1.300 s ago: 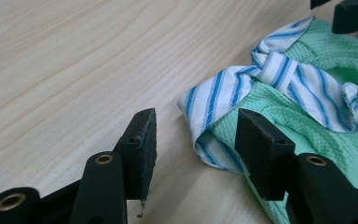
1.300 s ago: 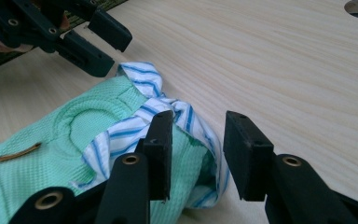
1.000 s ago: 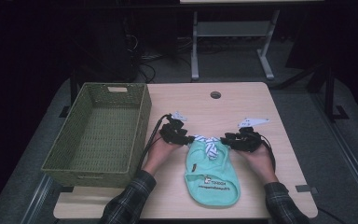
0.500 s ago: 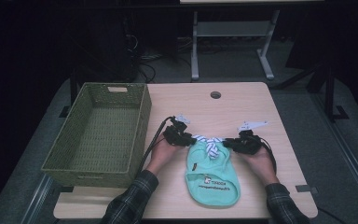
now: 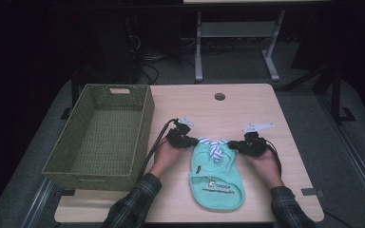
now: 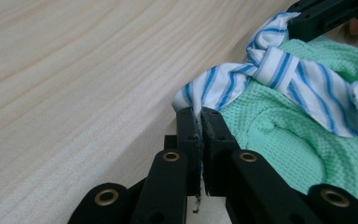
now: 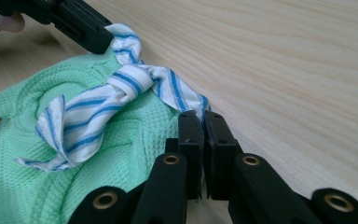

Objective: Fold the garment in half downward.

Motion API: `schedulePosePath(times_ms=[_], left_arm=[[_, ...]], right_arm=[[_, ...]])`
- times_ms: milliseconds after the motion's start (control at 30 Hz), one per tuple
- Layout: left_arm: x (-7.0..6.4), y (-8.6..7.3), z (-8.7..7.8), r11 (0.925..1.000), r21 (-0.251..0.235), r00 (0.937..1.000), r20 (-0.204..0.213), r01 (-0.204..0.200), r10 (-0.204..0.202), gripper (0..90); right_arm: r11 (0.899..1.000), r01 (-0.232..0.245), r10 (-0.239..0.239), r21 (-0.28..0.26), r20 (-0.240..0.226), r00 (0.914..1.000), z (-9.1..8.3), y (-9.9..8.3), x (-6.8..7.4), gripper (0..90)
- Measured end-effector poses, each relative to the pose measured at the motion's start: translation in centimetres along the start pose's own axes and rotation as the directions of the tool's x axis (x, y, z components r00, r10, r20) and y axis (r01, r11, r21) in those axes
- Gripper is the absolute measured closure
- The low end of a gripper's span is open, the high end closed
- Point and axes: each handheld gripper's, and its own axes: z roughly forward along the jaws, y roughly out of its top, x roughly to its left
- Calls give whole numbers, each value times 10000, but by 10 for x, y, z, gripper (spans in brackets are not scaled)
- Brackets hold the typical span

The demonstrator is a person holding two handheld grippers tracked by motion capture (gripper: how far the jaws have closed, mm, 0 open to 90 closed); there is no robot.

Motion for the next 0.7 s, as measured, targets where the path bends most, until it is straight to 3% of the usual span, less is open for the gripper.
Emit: schedulePosePath(times_ms=[333, 533, 700], left_arm=[[-7, 8, -24, 9963, -854, 9999, -111, -56, 46, 885], [-11, 15, -40, 9887, -1498, 9998, -180, -92, 65, 886], [-14, 22, -51, 9791, -2001, 9988, -403, -368, 293, 886]], right_arm=[[9986, 92, -90, -528, 47, 9999, -13, 10, 6, 869], [9947, 326, -314, -971, 136, 9994, -23, 19, 10, 869], [9889, 461, -432, -1413, 236, 9988, -34, 29, 13, 869]])
